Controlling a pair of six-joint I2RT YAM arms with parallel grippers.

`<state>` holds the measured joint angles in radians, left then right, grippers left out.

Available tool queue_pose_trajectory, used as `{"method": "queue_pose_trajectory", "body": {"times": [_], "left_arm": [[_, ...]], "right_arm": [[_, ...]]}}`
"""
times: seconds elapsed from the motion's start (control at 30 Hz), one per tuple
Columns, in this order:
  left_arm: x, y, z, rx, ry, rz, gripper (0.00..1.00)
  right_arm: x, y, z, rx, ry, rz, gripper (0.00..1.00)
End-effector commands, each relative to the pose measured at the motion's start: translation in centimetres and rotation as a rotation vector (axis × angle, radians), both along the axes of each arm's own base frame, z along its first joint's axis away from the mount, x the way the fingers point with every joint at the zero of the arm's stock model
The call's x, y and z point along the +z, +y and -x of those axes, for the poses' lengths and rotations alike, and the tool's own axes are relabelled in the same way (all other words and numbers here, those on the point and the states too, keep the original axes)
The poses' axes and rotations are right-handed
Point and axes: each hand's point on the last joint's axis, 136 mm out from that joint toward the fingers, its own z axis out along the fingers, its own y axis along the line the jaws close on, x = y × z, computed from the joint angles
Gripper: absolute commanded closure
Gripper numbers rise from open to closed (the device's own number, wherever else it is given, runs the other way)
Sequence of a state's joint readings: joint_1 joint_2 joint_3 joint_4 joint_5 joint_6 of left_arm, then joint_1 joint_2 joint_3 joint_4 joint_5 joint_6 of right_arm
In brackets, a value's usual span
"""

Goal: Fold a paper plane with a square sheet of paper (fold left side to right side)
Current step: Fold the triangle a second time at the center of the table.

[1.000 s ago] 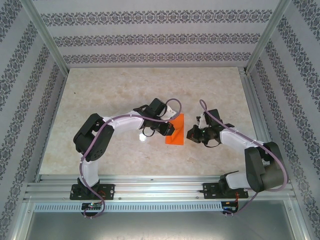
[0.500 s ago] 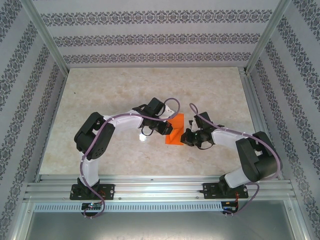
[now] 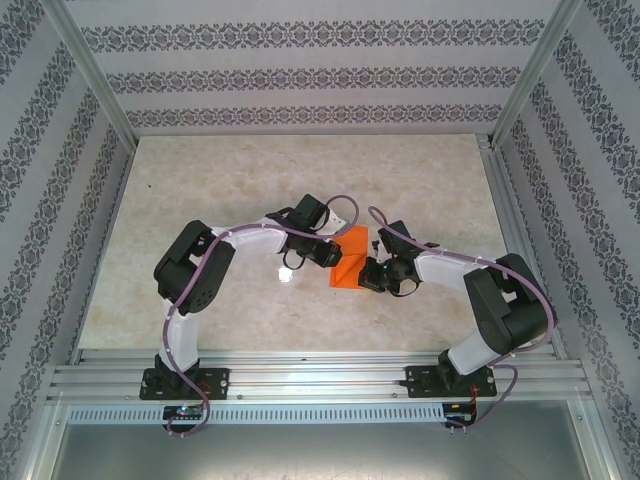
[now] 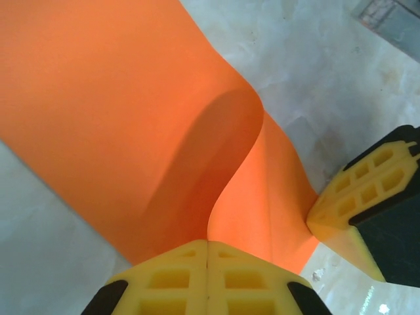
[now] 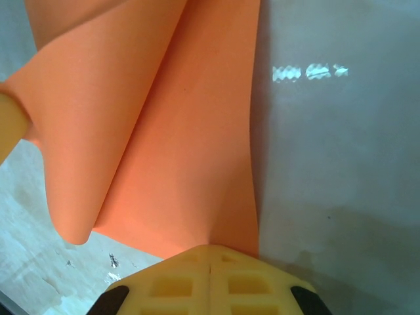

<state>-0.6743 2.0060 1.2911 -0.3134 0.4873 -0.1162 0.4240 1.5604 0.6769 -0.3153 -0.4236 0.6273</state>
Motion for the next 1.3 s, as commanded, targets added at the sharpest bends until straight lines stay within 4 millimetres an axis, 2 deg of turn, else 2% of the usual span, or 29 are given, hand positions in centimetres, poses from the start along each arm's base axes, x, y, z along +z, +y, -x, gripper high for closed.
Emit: {"method": "queue_pose_trajectory", "body": {"times": [0.0, 0.4, 0.87, 1.27], "left_arm": [[0.4, -0.1, -1.6, 0.002, -0.04, 0.001, 0.98], [-0.4, -0.4, -2.1, -0.006, -0.03, -0.01, 0.98], [-0.8, 0.8, -2.3, 0.021, -0.058, -0.066, 0.98], [-1.5, 1.1, -2.6, 0.031, -0.063, -0.09, 0.98]], "right_arm": [[-1.9, -1.7, 1.2, 0.006, 0.048, 0.12, 0.99], [-2.1, -1.5, 1.3, 0.023, 0.051, 0.121, 0.99], [-2.0, -1.6, 1.3, 0.032, 0.054, 0.133, 0.98], [-2.0, -1.6, 1.3, 0.034, 0.055, 0.138, 0.98]]}}
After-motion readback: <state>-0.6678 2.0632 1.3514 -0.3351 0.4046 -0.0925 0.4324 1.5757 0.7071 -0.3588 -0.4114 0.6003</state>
